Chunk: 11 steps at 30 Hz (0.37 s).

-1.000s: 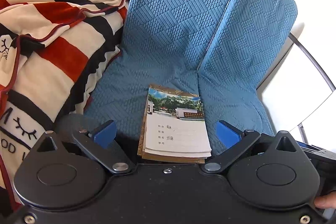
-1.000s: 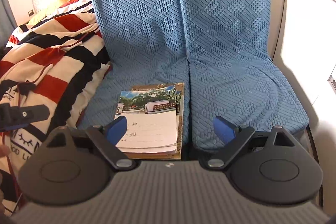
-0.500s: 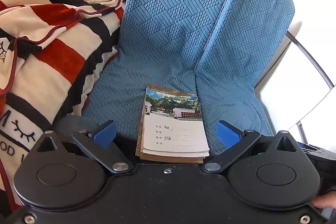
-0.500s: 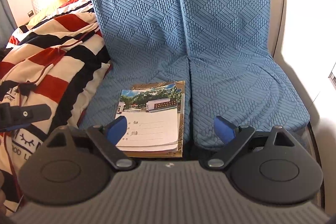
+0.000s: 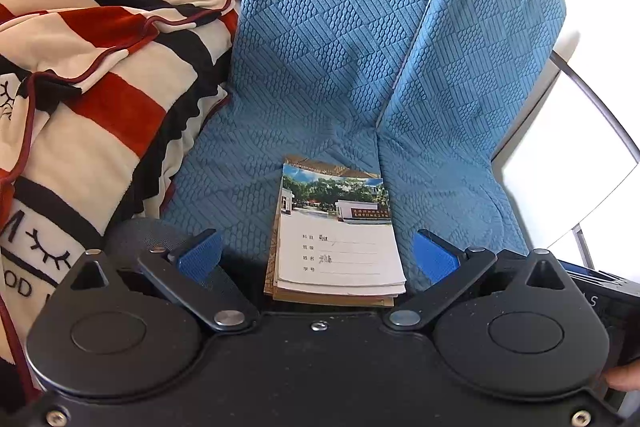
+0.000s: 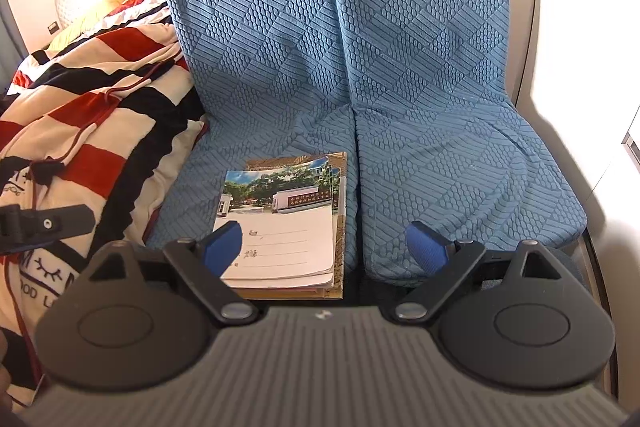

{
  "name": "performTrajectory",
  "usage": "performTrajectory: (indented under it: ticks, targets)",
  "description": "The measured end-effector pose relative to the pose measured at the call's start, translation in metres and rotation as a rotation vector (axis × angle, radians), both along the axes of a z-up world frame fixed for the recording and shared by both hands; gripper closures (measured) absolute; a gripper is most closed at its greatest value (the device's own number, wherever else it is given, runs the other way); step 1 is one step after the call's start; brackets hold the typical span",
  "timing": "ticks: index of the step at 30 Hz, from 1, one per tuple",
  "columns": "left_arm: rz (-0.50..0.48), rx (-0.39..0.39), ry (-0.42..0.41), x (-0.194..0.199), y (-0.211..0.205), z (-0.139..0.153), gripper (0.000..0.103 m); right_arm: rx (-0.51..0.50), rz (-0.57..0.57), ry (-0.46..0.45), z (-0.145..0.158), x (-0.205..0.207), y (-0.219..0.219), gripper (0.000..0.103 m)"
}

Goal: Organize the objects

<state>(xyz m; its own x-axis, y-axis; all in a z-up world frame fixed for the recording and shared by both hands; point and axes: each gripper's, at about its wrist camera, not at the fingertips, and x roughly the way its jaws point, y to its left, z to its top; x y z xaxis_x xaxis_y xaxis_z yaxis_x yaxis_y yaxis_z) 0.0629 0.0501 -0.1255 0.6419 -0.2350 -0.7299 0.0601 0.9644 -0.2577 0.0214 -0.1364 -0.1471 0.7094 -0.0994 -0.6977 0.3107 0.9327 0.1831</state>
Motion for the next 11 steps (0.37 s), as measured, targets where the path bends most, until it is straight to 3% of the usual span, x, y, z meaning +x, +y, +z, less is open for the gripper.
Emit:
performTrajectory:
  ticks: [11]
  targets:
    - [-0.009, 0.008, -0.004, 0.0006, -0.0036, 0.0009, 0.001, 0.001, -0.009, 0.001, 0.0004, -0.0030, -0.0014, 0.012]
